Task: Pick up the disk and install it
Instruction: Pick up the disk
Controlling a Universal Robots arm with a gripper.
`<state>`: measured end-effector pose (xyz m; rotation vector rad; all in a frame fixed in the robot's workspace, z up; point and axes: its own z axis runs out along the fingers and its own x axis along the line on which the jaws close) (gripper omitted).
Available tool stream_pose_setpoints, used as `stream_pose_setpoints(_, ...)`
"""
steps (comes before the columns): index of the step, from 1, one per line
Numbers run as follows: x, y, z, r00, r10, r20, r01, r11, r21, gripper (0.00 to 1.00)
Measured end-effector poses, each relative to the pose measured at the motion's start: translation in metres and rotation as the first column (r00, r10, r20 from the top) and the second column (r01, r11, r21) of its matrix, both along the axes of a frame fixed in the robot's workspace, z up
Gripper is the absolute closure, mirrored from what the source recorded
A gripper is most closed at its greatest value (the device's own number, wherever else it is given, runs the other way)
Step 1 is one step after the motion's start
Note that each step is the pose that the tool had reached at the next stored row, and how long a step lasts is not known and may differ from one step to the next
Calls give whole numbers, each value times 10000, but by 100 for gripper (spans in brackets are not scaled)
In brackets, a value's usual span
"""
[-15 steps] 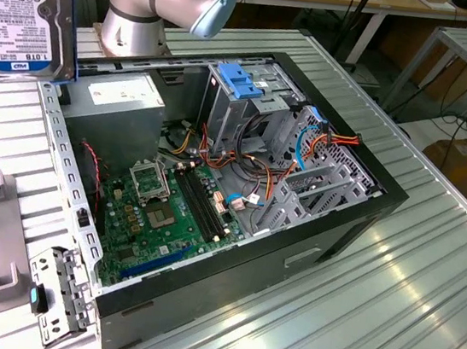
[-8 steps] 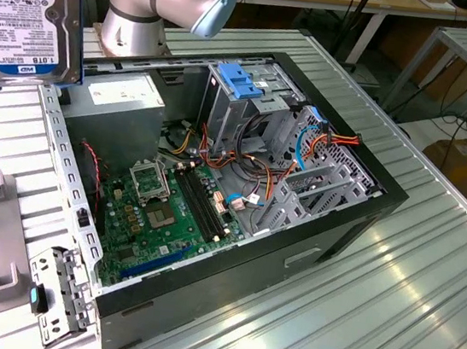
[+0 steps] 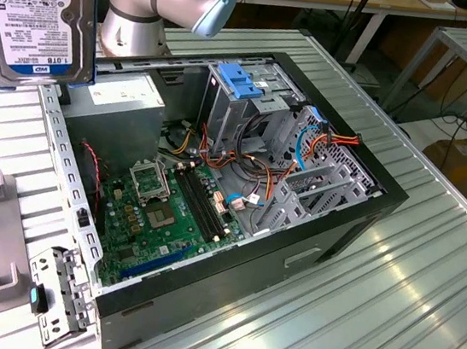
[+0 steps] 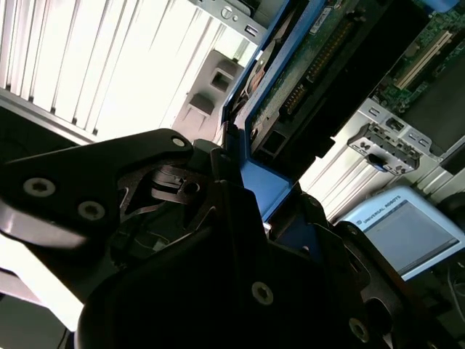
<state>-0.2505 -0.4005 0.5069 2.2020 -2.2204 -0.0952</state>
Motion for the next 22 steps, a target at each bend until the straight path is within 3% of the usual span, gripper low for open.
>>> stream_pose_setpoints(14,21,0,0,10000,0,-1,0,10000,-1,63)
stream_pose_setpoints(22,176,0,0,10000,-1,1,1,10000,-1,63)
